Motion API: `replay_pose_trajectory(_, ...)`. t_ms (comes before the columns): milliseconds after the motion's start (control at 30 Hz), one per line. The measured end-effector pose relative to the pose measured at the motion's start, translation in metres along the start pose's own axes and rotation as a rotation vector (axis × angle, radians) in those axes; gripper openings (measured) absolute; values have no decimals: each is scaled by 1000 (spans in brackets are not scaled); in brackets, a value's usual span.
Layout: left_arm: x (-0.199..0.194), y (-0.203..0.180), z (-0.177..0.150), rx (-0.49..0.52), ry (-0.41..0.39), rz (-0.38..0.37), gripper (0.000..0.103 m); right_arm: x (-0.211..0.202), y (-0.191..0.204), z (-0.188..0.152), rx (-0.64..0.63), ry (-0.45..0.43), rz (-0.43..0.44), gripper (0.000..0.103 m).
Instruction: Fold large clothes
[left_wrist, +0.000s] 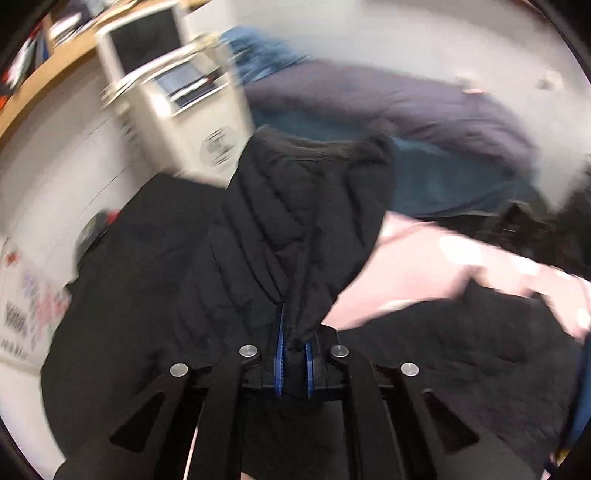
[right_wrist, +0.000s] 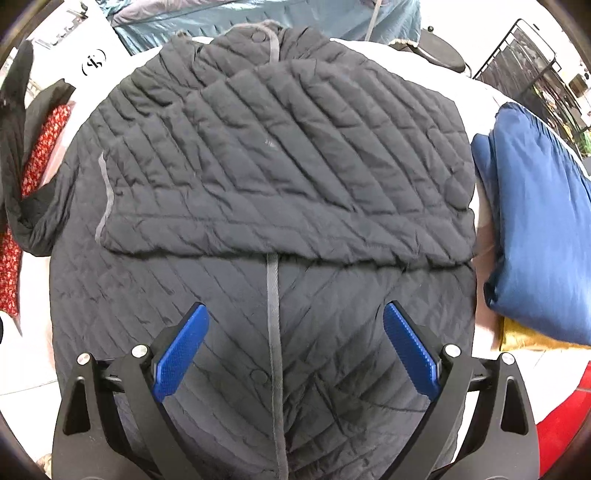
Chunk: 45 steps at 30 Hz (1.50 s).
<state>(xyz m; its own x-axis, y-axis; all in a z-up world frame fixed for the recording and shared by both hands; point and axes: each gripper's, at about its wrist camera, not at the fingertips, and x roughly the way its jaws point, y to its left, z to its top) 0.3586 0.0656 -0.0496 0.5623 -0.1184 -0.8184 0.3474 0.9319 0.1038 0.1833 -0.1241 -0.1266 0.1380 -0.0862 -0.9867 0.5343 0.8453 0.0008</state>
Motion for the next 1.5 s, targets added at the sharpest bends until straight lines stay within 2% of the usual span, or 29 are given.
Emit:
replay_pose_trajectory(67,-22,-41,-10,68,-30,-73,8,-2,-8,3,8,-4,6,94)
replay_pose_trajectory(167,-35,-98,-29,143,-21,-183,8,-3,-26,5,28,-8,9,94)
replay_pose_trajectory(333,-23,-159,-73,235,60,-259,8,6,-59,-4,78,9,0,94)
replay_pose_trajectory(500,0,-195,-115,331,160,-283,8,17,-83,-6,133,43,-6,94)
replay_pose_trajectory(633,18,-226,-152,480,195,-218,14,26,-93,-6,161,77,4,94)
replay_pose_trajectory(667,23,-230,-159,503,207,-213,21,28,-93,-5,164,82,9,94)
replay_pose_trajectory(700,27,-233,-165,535,234,-221,35,29,-94,-4,164,84,12,94)
replay_pose_trajectory(733,28,-233,-168,548,249,-232,46,32,-97,-1,164,85,16,94)
replay_pose_trajectory(767,28,-232,-172,553,260,-255,75,33,-97,2,165,86,24,94)
replay_pose_trajectory(800,24,-228,-174,544,258,-304,97,34,-98,6,166,88,34,94)
replay_pose_trajectory(900,10,-213,-174,514,211,-359,97,35,-97,12,168,86,52,94)
replay_pose_trajectory(1100,-1,-177,-183,464,227,-345,97,30,-99,35,181,69,110,94)
replay_pose_trajectory(1267,7,-111,-198,297,268,-288,97,31,-99,57,208,50,178,94)
replay_pose_trajectory(1333,15,-79,-203,210,297,-256,97,38,-100,67,241,63,245,94)
replay_pose_trajectory(1500,28,-8,-208,32,339,-173,97,44,-94,97,298,46,336,92)
